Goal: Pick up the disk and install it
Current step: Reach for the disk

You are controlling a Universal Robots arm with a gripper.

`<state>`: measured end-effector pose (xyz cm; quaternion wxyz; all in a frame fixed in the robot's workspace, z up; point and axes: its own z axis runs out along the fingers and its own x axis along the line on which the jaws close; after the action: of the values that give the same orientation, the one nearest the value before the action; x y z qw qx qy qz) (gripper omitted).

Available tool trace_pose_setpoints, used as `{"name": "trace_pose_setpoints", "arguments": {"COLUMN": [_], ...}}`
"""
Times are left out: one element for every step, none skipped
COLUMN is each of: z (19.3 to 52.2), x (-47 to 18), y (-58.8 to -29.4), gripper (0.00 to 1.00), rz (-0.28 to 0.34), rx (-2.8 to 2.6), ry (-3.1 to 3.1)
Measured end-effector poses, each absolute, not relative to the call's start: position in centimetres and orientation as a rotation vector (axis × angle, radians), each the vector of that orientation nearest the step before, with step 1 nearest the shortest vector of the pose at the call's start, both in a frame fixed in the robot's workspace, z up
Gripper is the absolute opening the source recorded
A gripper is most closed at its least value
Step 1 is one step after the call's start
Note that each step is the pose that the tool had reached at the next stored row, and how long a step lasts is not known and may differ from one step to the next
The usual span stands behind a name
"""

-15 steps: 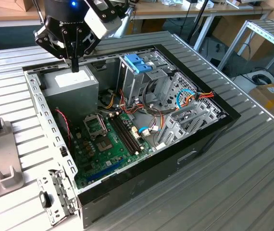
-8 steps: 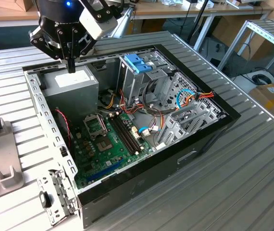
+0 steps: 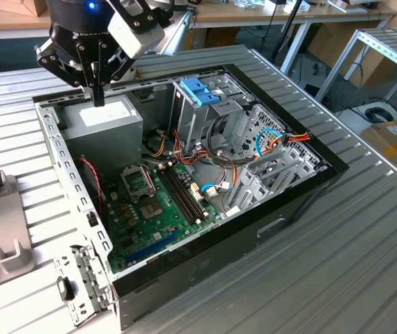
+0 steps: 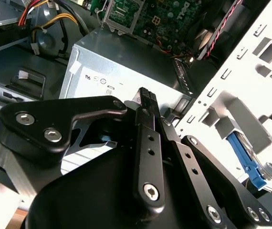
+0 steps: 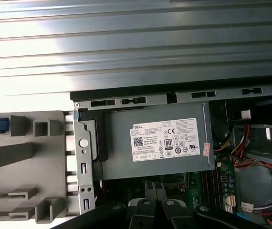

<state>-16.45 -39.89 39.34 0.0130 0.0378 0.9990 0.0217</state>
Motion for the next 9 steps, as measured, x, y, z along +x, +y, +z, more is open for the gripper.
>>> {"name": "trace_pose_setpoints", "arguments": {"z": [39.33,39.33,39.33,39.33,39.33,39.33,39.33,39.33,39.33], "x": [-16.51,-16.56,-16.62,-16.67,-16.72,-16.77,-16.86,-16.93,-16.99], "y": [-39.89,-39.89,-39.89,-39.89,-39.89,-39.89,-39.9,-39.9,-39.9], "gripper": [0.1,0.1,0.1,0.1,0.1,0.1,0.1,0.1,0.1], "rz": [0.068,0.068,0.068,0.068,0.068,0.068,0.068,0.068,0.068], "rx": [0.118,0.118,0.118,0.118,0.118,0.118,0.118,0.118,0.118], "ry": [3.112,3.112,3.112,3.113,3.112,3.112,3.113,3.112,3.112]}}
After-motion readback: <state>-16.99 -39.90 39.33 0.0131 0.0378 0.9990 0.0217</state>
